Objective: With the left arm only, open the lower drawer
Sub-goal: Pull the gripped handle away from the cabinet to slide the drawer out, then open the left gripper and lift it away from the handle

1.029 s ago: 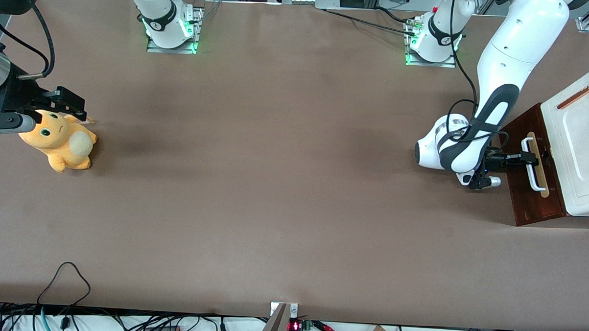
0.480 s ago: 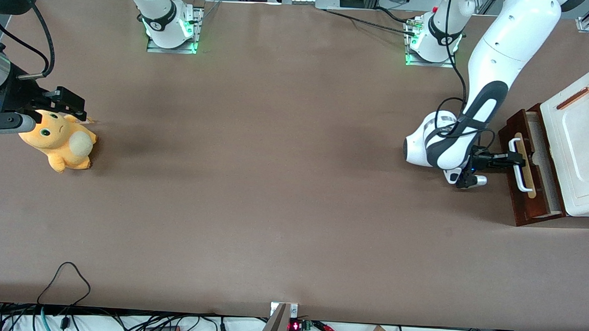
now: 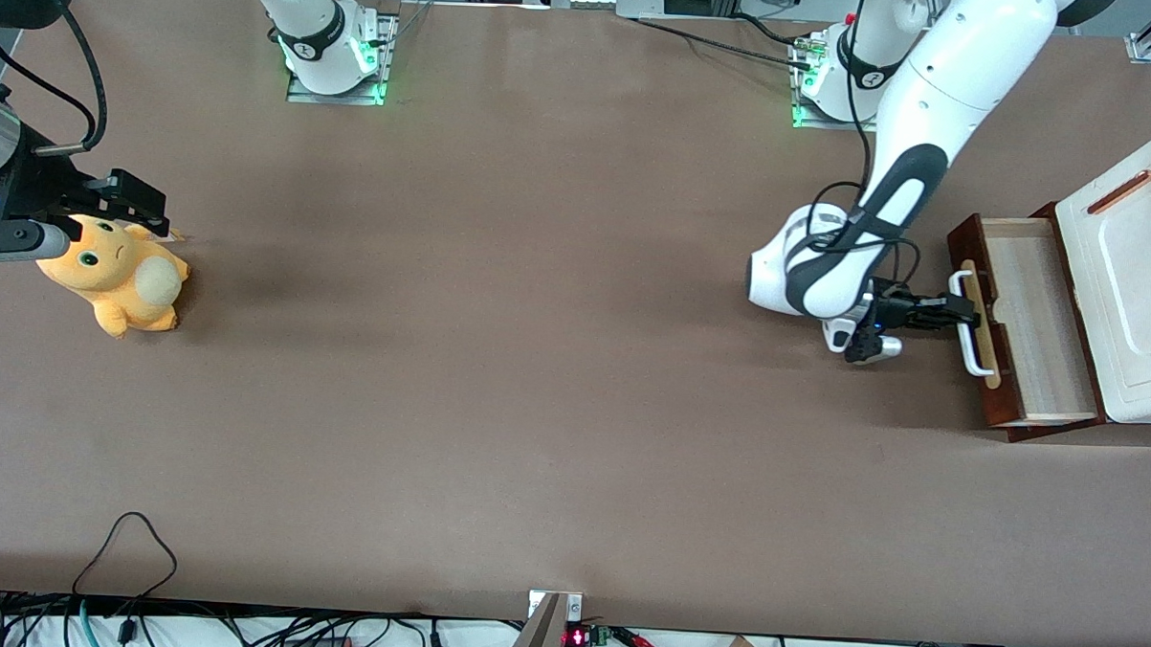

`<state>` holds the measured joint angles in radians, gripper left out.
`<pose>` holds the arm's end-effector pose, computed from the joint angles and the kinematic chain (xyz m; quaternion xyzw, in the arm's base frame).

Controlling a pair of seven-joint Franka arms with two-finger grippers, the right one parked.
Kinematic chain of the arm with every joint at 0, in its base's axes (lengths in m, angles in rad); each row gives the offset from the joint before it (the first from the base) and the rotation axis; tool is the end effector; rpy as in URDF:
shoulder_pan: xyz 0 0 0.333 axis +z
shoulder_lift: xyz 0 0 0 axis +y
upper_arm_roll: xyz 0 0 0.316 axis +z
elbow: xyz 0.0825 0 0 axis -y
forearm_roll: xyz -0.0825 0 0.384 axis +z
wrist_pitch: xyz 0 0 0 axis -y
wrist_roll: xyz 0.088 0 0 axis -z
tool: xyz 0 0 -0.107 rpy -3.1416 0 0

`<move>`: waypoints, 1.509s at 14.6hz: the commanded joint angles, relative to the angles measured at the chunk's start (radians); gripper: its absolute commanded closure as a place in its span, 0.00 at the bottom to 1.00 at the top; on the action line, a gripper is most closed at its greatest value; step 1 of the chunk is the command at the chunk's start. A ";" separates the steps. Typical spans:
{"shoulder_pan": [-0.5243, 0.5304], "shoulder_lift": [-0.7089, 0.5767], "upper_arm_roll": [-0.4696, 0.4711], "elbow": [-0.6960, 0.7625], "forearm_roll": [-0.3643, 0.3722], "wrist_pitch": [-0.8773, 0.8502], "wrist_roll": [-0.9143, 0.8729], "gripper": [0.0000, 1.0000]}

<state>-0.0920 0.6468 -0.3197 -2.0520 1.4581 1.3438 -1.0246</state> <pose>0.5133 -0.0906 0.1543 -0.7130 0.0946 -0.0123 0.6947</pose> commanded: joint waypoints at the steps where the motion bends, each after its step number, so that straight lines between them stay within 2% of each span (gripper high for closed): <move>1: -0.029 -0.003 -0.010 0.041 0.022 0.003 0.052 0.96; 3: -0.020 -0.003 -0.004 0.041 0.022 0.011 0.055 0.89; 4: -0.017 -0.003 -0.001 0.042 0.022 0.014 0.058 0.58; 5: -0.011 -0.004 0.001 0.044 0.024 0.018 0.058 0.18; 6: -0.003 -0.013 0.001 0.047 0.024 0.029 0.058 0.00; 8: 0.006 -0.032 0.001 0.058 0.015 0.055 0.081 0.00; 9: 0.006 -0.038 0.001 0.082 -0.022 0.063 0.081 0.00; 12: 0.006 -0.105 -0.007 0.166 -0.193 0.113 0.113 0.00; 14: 0.014 -0.160 -0.007 0.238 -0.360 0.187 0.156 0.00; 16: 0.035 -0.223 -0.006 0.311 -0.500 0.251 0.286 0.00; 18: 0.058 -0.278 0.007 0.407 -0.696 0.288 0.461 0.00; 22: 0.061 -0.435 0.123 0.449 -1.060 0.311 0.722 0.00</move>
<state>-0.0366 0.2847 -0.2409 -1.5978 0.5558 1.6343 -0.4134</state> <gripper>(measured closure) 0.000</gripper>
